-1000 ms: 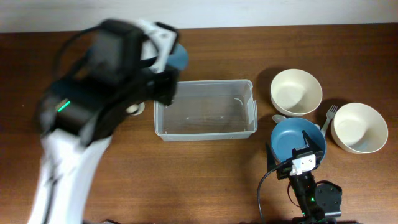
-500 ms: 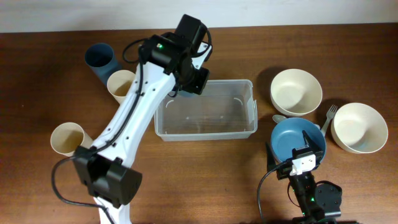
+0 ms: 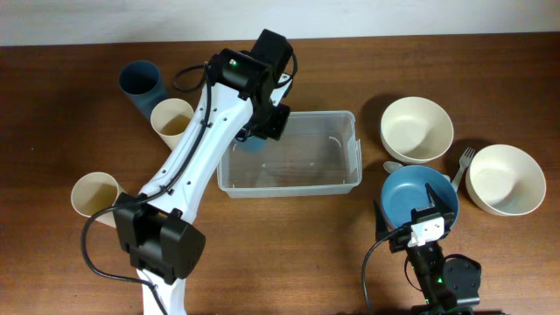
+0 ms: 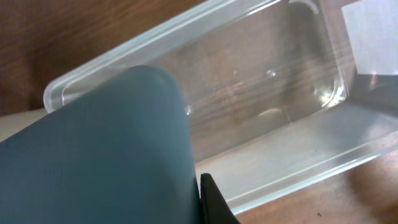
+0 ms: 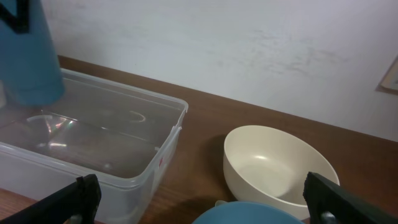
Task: Pack container
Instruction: 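Lower the blue cup into the container's left end and release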
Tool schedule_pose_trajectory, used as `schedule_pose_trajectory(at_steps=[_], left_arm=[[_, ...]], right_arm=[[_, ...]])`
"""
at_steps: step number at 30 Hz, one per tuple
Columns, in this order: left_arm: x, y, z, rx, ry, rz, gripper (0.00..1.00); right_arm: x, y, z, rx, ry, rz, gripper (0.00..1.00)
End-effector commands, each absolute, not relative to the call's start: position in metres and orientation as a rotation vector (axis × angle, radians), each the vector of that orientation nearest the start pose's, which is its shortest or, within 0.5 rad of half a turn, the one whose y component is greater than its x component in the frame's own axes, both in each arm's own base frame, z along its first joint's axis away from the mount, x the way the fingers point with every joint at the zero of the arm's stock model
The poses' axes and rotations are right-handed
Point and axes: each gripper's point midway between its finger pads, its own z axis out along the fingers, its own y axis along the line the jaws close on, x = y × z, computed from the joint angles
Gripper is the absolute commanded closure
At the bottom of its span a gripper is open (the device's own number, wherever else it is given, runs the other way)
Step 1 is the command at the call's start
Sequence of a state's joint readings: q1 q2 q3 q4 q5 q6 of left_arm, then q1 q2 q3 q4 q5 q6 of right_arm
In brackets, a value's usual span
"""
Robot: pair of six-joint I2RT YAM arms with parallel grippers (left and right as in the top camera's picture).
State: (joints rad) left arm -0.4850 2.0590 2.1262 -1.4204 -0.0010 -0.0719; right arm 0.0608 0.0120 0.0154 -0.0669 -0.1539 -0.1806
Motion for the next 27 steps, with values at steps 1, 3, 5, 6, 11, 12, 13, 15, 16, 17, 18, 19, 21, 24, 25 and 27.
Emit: schedule_pose_trajectory(at_steps=[1, 3, 5, 6, 11, 12, 13, 15, 16, 17, 18, 19, 21, 24, 25, 27], left_arm=[[0.386, -0.197, 0.181, 0.56, 2.894, -0.056, 0.98], [0.385, -0.196, 0.18, 0.562, 2.9, -0.052, 0.98], [0.385, -0.196, 0.18, 0.561, 2.901, -0.053, 0.98], [0.385, -0.196, 0.179, 0.553, 2.903, -0.054, 0.98], [0.385, -0.198, 0.167, 0.511, 2.946, -0.056, 0.98], [0.385, -0.199, 0.163, 0.507, 2.959, -0.057, 0.98], [0.386, -0.199, 0.158, 0.509, 2.971, -0.055, 0.98], [0.387, -0.2, 0.146, 0.514, 2.996, -0.043, 0.98], [0.387, -0.2, 0.141, 0.516, 3.008, -0.038, 0.98], [0.388, -0.2, 0.136, 0.518, 3.018, -0.033, 0.98], [0.388, -0.201, 0.13, 0.52, 3.029, -0.028, 0.98], [0.389, -0.201, 0.126, 0.521, 3.039, -0.023, 0.98], [0.39, -0.202, 0.118, 0.523, 3.049, -0.018, 0.98], [0.393, -0.203, 0.111, 0.522, 3.054, -0.015, 0.98], [0.394, -0.203, 0.109, 0.521, 3.055, -0.015, 0.98], [0.397, -0.201, 0.108, 0.511, 3.054, -0.017, 0.99]], right_arm=[[0.242, 0.041, 0.16, -0.307, 1.606, 0.035, 0.01], [0.242, 0.041, 0.16, -0.307, 1.607, 0.034, 0.01], [0.242, 0.041, 0.16, -0.307, 1.606, 0.035, 0.01], [0.242, 0.041, 0.16, -0.307, 1.607, 0.034, 0.01], [0.242, 0.041, 0.16, -0.307, 1.607, 0.034, 0.01], [0.242, 0.041, 0.16, -0.307, 1.607, 0.034, 0.01], [0.242, 0.041, 0.16, -0.307, 1.607, 0.034, 0.01], [0.242, 0.041, 0.16, -0.307, 1.606, 0.035, 0.01], [0.242, 0.041, 0.16, -0.307, 1.606, 0.035, 0.01], [0.242, 0.041, 0.16, -0.307, 1.607, 0.034, 0.01], [0.242, 0.041, 0.16, -0.307, 1.607, 0.034, 0.01], [0.242, 0.041, 0.16, -0.307, 1.607, 0.034, 0.02], [0.242, 0.041, 0.16, -0.307, 1.607, 0.034, 0.01], [0.242, 0.041, 0.16, -0.307, 1.607, 0.034, 0.01], [0.242, 0.041, 0.16, -0.307, 1.607, 0.034, 0.01], [0.242, 0.041, 0.16, -0.307, 1.607, 0.034, 0.01]])
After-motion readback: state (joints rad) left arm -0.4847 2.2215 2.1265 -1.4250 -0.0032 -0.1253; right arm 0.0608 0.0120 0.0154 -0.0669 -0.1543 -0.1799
